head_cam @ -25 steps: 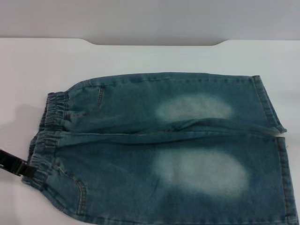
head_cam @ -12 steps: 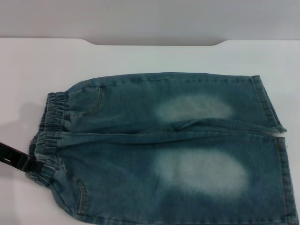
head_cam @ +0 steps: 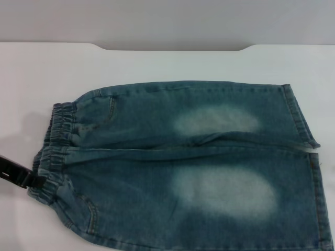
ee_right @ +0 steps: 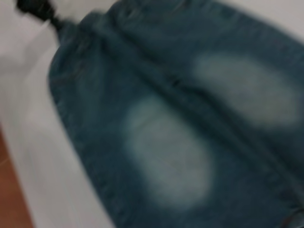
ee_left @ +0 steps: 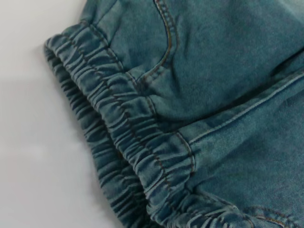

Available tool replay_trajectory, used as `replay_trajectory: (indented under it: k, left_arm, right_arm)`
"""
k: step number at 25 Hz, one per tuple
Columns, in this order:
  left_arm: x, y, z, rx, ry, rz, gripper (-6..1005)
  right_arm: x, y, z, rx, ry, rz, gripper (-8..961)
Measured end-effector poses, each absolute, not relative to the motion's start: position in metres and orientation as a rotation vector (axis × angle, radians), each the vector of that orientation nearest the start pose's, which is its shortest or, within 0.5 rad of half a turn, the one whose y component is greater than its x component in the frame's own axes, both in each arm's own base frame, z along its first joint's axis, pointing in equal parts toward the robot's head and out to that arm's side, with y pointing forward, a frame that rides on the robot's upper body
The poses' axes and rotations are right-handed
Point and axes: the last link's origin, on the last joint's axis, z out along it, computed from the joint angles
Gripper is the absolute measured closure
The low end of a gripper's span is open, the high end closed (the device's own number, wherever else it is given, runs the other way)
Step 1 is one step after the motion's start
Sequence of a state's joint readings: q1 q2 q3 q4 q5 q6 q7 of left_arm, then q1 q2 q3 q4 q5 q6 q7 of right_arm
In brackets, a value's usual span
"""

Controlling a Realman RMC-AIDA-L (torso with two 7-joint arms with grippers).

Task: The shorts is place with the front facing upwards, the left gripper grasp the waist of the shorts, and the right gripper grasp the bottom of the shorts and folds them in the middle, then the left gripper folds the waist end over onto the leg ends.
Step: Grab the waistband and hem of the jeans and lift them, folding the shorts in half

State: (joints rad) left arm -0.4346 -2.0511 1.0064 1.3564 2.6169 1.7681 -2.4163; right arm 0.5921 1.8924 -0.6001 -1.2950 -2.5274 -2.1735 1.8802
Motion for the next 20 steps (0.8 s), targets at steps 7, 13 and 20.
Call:
replay_trajectory:
  k: [7, 13, 20]
  left_arm:
    - [-0.271, 0.310, 0.067, -2.457, -1.343, 0.423, 944]
    - [-0.270, 0.310, 0.066, -2.464, -1.344, 0.421, 944]
    - [-0.269, 0.310, 0.064, -2.468, -1.346, 0.420, 945]
  right_arm:
    - [0.261, 0.292, 0.127, -3.019, 0.892, -0.318, 438]
    - [0.275, 0.280, 0.105, -3.060, 0.914, -0.535, 438]
    - [0.291, 0.280, 0.087, -2.978, 0.952, -0.713, 438]
